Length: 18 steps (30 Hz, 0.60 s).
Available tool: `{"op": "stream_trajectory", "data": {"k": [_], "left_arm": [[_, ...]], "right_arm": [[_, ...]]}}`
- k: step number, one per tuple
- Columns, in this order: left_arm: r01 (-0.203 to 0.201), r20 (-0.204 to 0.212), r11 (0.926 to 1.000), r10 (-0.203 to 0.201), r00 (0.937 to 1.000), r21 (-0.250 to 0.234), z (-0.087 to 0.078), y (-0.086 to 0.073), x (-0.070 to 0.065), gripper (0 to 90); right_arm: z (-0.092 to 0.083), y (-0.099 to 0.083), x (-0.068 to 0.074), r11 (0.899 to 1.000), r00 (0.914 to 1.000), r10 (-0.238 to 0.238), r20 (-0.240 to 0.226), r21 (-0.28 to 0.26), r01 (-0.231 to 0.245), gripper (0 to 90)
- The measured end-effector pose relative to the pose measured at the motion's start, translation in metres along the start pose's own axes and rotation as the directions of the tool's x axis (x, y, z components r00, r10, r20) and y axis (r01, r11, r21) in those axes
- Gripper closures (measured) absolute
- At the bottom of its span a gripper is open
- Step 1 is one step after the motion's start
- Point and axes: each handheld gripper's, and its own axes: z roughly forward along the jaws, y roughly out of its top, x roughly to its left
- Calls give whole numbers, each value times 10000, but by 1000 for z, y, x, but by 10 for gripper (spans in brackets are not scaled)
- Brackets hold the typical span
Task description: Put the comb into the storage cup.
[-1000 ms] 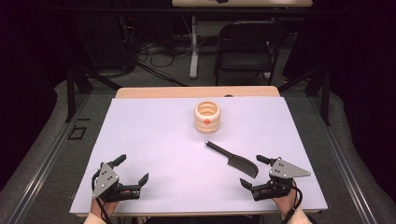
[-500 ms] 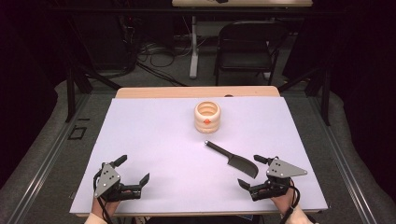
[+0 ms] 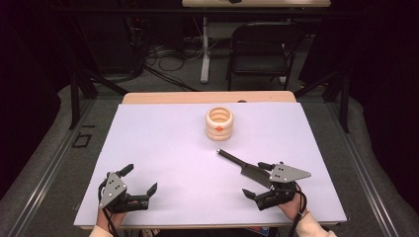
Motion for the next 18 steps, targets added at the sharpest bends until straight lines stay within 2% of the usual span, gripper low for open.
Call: {"op": "stream_trajectory", "data": {"k": [9, 11, 17, 18], "left_arm": [[-75, 43, 9999, 75, 10000, 67, 0, 0, -1, 2], [-194, 45, 9998, 194, 9998, -58, -1, 1, -2, 2], [-151, 42, 9999, 151, 9999, 30, 0, 0, 0, 2], [-158, 48, 9999, 158, 9999, 44, 0, 0, -1, 2]], "right_arm": [[14, 7, -7, 9998, 10000, -10, -60, 197, 11, 0], [17, 8, -8, 9997, 10000, -6, -46, 254, 7, 0], [25, 11, -10, 9994, 9999, -42, -132, 342, 47, 0], [29, 13, -10, 9987, 9998, -60, -187, 501, 69, 0]]}}
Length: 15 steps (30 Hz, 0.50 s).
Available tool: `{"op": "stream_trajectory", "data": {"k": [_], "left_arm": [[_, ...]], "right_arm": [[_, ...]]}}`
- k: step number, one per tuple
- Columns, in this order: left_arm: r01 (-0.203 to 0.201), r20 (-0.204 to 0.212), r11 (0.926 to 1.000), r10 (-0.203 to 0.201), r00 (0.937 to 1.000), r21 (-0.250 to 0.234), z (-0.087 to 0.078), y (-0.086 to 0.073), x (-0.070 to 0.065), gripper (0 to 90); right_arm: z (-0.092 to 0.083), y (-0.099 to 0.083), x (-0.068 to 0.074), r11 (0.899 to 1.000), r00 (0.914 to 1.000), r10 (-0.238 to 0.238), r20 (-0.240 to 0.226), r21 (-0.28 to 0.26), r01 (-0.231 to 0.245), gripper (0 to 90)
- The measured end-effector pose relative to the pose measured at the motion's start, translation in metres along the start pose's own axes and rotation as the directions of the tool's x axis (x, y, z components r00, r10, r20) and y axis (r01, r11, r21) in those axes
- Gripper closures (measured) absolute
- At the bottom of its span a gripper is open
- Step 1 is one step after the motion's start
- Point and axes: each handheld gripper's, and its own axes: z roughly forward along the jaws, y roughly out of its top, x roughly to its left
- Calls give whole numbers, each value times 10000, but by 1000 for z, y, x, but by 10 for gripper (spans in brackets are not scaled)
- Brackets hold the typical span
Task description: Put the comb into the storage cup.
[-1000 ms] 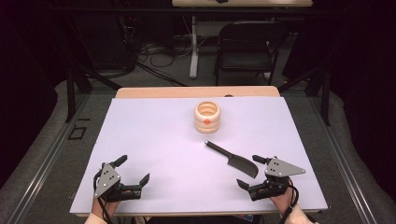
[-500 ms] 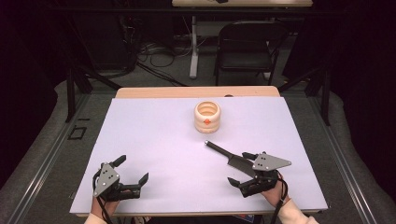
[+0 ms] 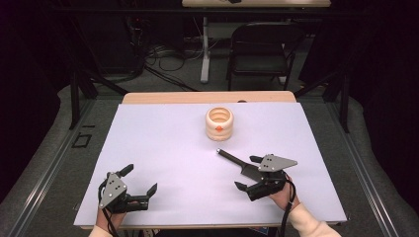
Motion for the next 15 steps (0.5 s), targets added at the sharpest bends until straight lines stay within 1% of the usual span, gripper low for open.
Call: {"op": "stream_trajectory", "data": {"k": [3, 8, 9, 10, 11, 12, 13, 15], "left_arm": [[-60, 23, 10000, 60, 10000, 0, 0, 0, 0, 2], [-72, 13, 10000, 72, 10000, -1, 0, 0, 0, 1], [-21, 20, 10000, 21, 10000, 48, 0, 0, 0, 1], [-40, 34, 10000, 40, 10000, 65, 0, 0, 0, 1], [-89, 34, 9999, 89, 10000, 48, 0, 0, -1, 1], [-89, 34, 9999, 89, 10000, 48, 0, 0, -1, 1], [-81, 31, 10000, 81, 10000, 34, 1, 0, -1, 1], [-78, 38, 10000, 78, 10000, 59, 1, 0, 0, 1]], "right_arm": [[5, 2, 0, 9999, 9999, -84, -61, 83, 85, 0], [12, 6, -2, 9998, 9999, -85, -118, 156, 87, 0], [17, 7, -4, 9994, 9998, -133, -129, 332, 138, 0], [19, 8, -4, 9993, 9998, -44, -196, 374, 51, 0], [22, 8, -5, 9990, 9998, -100, -199, 443, 108, 0], [22, 8, -5, 9990, 9998, -100, -199, 443, 108, 0], [27, 9, -5, 9985, 9996, -129, -242, 536, 142, 0], [30, 10, -6, 9981, 9995, -174, -246, 585, 188, 0]]}}
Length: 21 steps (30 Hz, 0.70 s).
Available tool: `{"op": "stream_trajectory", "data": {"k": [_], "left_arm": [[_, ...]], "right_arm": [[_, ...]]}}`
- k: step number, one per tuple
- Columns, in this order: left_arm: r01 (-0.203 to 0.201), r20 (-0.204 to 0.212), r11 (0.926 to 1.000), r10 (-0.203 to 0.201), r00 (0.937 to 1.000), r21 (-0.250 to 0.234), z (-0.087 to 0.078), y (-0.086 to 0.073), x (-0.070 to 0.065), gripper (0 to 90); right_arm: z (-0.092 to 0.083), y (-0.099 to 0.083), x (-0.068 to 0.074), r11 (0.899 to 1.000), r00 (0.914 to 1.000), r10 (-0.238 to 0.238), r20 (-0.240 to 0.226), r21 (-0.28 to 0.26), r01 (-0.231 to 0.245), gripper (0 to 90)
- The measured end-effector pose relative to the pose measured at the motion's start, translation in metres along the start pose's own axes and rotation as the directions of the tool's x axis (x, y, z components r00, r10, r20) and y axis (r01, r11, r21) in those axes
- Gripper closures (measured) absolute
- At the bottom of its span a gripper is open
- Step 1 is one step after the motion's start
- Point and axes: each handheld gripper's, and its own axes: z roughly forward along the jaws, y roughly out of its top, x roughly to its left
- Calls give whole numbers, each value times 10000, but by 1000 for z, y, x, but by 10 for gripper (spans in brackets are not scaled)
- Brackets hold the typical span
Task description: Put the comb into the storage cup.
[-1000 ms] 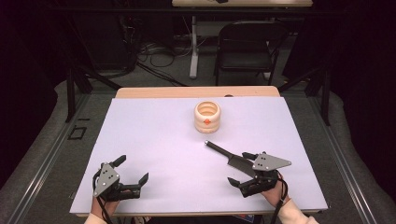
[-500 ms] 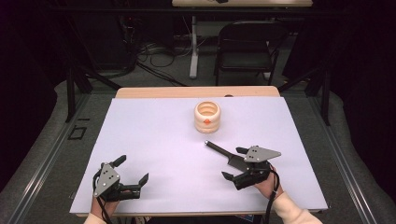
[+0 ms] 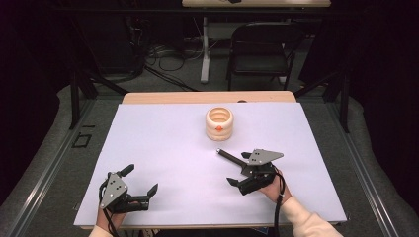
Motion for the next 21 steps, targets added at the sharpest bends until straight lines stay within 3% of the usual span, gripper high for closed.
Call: {"op": "stream_trajectory", "data": {"k": [9, 21], "left_arm": [[94, 38, 10000, -94, 9999, -11, 1, 0, 0, 1], [70, 80, 9999, -70, 9999, 77, 4, 0, -1, 1]], "right_arm": [[17, 6, -7, 9988, 9997, 29, -258, 490, -16, 0], [28, 11, -14, 9984, 9993, 34, -364, 558, -13, 0]]}}
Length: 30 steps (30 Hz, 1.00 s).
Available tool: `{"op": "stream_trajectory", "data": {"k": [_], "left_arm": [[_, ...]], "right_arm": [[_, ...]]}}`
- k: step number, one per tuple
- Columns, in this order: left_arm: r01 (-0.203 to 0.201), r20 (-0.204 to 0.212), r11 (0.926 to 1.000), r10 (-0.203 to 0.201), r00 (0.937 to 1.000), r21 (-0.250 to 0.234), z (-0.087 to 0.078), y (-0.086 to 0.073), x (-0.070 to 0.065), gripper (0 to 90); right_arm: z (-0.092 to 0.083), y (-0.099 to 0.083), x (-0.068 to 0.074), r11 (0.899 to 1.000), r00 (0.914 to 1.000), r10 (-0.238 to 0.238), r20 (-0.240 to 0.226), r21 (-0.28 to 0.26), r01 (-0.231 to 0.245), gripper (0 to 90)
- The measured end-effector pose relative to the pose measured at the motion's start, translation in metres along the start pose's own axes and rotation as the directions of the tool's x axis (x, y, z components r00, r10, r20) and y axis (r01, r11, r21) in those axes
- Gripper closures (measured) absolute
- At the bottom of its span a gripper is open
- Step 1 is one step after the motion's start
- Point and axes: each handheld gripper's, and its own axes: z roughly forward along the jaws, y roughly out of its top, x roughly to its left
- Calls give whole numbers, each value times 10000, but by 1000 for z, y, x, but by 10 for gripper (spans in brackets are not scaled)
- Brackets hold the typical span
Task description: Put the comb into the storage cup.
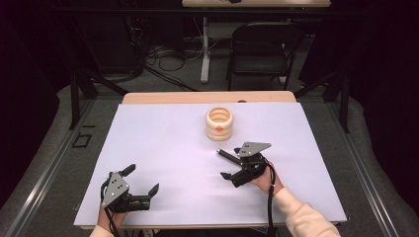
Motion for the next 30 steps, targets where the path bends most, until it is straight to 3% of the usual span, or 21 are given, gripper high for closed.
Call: {"op": "stream_trajectory", "data": {"k": [11, 14, 15, 18, 21, 23, 26, 27, 28, 30], "left_arm": [[-60, 30, 10000, 60, 10000, 47, 1, 0, 0, 1], [-85, 31, 9999, 85, 10000, 52, 1, 0, 0, 1], [-89, 17, 9999, 89, 10000, 58, 1, 0, 0, 1], [-102, 29, 9999, 102, 9999, 62, 1, 0, 0, 1], [-110, 25, 9999, 110, 9999, 73, 1, 0, 0, 1], [-122, 46, 9999, 121, 9999, 81, 1, 0, 0, 1], [-127, 31, 9999, 127, 9999, 84, 1, 0, 0, 1], [-130, 34, 9999, 130, 9999, 97, 1, 0, 0, 1], [-112, 50, 9999, 112, 9999, 93, 1, 0, 0, 1], [-120, 54, 9999, 120, 9999, 87, 1, 0, 0, 1]], "right_arm": [[9, 8, -4, 10000, 10000, -93, -10, 18, 93, 11], [10, 10, -5, 9999, 9999, -123, -2, 8, 123, 81], [11, 11, -6, 9999, 9999, -114, 19, 46, 114, 169], [12, 12, -8, 9999, 9999, -85, 88, 64, 84, 231], [14, 13, -11, 9996, 9996, -7, 286, 267, 0, 453], [15, 13, -12, 9995, 9991, -20, 414, 326, 7, 496], [18, 13, -16, 9989, 9983, -1, 590, 479, -27, 693], [18, 13, -16, 9989, 9983, -1, 590, 479, -27, 693], [19, 13, -18, 9987, 9978, -18, 661, 513, -16, 766], [19, 14, -19, 9987, 9978, -29, 666, 513, -5, 819]]}}
